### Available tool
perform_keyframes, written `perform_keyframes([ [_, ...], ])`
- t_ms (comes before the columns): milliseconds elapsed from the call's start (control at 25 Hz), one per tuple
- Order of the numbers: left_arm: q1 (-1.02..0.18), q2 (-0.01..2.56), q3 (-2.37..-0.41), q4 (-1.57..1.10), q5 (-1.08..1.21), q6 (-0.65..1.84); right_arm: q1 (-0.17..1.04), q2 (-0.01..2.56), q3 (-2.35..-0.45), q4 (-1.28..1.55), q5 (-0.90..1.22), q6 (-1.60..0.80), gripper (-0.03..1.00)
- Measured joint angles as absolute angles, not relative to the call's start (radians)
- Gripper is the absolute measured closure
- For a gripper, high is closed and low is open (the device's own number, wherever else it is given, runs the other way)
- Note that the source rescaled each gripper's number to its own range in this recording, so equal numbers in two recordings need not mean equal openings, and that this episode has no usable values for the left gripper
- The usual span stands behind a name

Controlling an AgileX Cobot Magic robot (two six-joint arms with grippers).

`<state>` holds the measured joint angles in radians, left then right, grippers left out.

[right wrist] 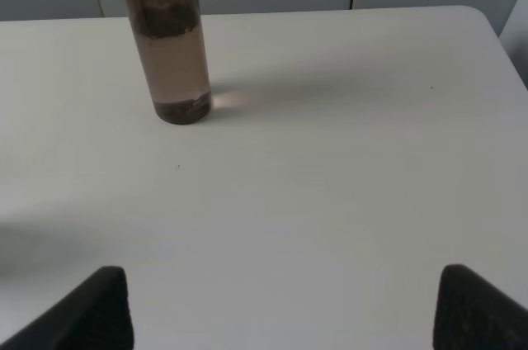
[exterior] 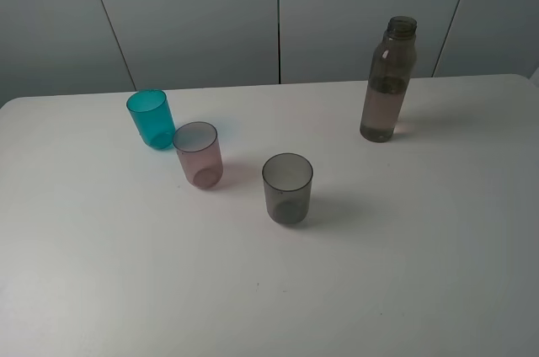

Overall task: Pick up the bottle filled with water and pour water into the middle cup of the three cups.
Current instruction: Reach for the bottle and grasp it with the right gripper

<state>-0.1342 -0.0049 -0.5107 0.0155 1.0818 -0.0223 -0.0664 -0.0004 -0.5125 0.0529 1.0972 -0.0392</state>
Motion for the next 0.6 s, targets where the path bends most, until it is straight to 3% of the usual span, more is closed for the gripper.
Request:
perform_keyframes([
  [600, -0.134, -0.005, -0.511, 0.016, 1.082, -0.022, -0.066, 0.0, -0.512, 0.053, 1.097, -0.039, 0.58],
])
